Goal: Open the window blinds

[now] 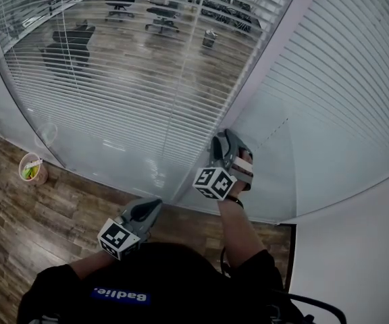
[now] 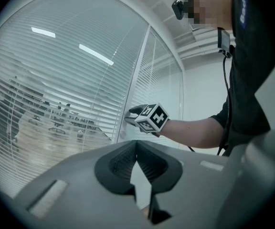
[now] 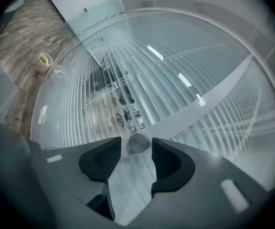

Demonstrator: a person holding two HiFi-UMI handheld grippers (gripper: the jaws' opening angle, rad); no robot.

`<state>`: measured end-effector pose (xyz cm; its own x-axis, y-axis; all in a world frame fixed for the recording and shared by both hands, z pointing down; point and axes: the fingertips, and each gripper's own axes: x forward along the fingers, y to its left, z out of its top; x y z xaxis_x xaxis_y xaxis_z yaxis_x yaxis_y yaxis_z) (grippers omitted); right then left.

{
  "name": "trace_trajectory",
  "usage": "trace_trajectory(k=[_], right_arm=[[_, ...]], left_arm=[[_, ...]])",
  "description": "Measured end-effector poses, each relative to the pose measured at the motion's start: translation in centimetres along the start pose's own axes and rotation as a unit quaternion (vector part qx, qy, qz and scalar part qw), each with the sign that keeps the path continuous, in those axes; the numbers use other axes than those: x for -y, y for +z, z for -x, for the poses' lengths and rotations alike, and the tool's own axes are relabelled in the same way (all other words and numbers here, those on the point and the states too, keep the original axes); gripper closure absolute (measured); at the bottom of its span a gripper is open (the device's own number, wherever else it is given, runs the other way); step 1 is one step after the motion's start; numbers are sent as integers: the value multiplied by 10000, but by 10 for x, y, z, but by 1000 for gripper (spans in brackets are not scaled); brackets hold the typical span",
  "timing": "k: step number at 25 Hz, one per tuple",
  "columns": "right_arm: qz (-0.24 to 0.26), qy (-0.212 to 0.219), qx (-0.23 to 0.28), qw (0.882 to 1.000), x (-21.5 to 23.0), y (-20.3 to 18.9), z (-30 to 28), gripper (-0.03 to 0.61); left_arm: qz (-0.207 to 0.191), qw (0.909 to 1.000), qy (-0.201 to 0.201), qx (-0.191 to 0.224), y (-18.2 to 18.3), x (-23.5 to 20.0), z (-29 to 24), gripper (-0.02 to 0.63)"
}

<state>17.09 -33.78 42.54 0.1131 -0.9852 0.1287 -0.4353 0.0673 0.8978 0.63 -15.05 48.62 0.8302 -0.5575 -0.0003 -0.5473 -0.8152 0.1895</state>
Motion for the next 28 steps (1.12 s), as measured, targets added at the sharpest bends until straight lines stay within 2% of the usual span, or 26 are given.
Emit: trace_trajectory(k=[6,9,10,11,13,15,21,28], right_arm=[[-105,-73,-15,9999,3,-4,16,377],[-410,-128,14,9991,5,-4,33,380],[-651,-165,74,9977,6,-3,42,398],[-948,-204,157,9952,8,0,53,445],[-1492,-218,285,9882,11,3,77,575],[-1728,-177,236,9845,10,2,98,577],[-1694,-118,-115,9854,-8,-14,130,577],[-1852,-116,107,9826,-5,-16,154,577]], left_arm=[[48,9999,-160,-31,-1,7,1,614],[109,9994,-316,-63,-3,12,4,614],[150,9991,-382,-79,-4,13,6,614],[205,9987,-457,-97,-5,14,8,614],[336,9973,-638,-131,-5,20,11,614],[452,9952,-844,-179,-5,30,13,614],[464,9903,-1268,-323,-14,51,18,614],[211,9948,-986,-163,4,68,27,614]])
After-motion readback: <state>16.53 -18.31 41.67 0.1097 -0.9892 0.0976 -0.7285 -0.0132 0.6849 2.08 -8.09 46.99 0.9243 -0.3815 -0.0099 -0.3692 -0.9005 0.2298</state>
